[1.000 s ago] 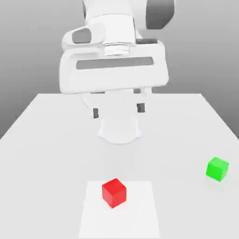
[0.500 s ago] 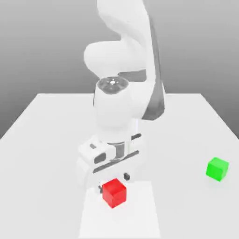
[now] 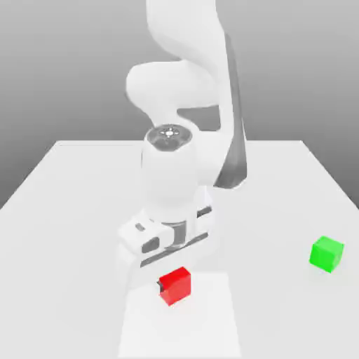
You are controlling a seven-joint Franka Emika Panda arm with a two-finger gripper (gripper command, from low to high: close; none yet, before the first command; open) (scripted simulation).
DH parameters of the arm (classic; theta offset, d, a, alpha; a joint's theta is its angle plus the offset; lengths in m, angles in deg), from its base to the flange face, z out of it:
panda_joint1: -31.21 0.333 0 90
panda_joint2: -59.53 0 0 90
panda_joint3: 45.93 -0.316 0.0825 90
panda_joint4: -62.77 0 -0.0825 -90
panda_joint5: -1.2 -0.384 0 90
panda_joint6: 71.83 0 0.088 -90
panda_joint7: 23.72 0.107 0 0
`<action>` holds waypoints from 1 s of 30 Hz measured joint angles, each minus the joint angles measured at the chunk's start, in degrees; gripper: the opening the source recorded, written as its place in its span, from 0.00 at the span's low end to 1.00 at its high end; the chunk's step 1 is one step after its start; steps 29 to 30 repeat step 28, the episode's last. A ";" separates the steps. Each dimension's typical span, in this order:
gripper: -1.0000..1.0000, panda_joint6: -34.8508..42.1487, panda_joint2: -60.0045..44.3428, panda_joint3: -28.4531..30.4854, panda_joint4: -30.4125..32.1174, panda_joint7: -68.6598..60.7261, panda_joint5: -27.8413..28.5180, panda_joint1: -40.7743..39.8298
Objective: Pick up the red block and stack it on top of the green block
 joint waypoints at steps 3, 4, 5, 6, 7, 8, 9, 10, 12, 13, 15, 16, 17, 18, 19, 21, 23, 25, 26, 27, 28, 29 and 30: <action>0.00 3.76 4.37 0.23 0.78 1.86 2.40 -0.45; 0.00 4.60 5.09 -1.01 0.69 2.88 2.65 -1.51; 0.00 5.30 5.54 -2.42 0.47 4.05 2.71 -2.56; 0.00 5.74 5.82 -4.13 0.33 5.05 2.69 -3.45; 0.00 6.10 6.09 -5.91 0.26 5.96 2.63 -3.21; 0.00 6.45 6.35 -7.71 0.19 6.90 2.53 -1.30; 0.00 6.85 6.57 -9.53 0.02 7.98 2.39 1.97; 0.00 7.38 6.73 -11.36 -0.35 9.29 2.23 5.81; 0.00 8.85 6.85 -15.04 -1.73 12.98 1.97 13.53; 0.00 9.54 6.94 -16.33 -2.34 14.75 1.88 16.95; 0.00 10.71 7.18 -18.33 -3.30 17.90 1.74 21.36; 0.00 11.25 7.32 -19.42 -3.72 19.38 1.67 23.62; 0.00 11.80 7.47 -20.54 -4.13 20.85 1.59 25.97; 0.00 12.29 7.58 -21.62 -4.54 22.30 1.54 28.26; 0.00 12.72 7.64 -22.66 -4.93 23.73 1.51 30.44; 0.00 10.56 5.03 -22.96 -5.33 25.72 2.82 32.18; 0.00 7.09 1.23 -22.00 -5.57 27.55 5.01 31.74; 0.00 3.29 -2.90 -20.45 -5.79 29.62 7.76 32.42; 1.00 2.28 -3.99 -20.02 -5.85 30.20 8.53 32.64; 1.00 2.28 -3.99 -20.02 -5.85 30.20 8.53 32.64; 1.00 2.28 -3.99 -20.02 -5.85 30.20 8.53 32.64; 1.00 2.28 -3.99 -20.02 -5.85 30.20 8.53 32.64; 1.00 2.28 -3.99 -20.02 -5.85 30.20 8.53 32.64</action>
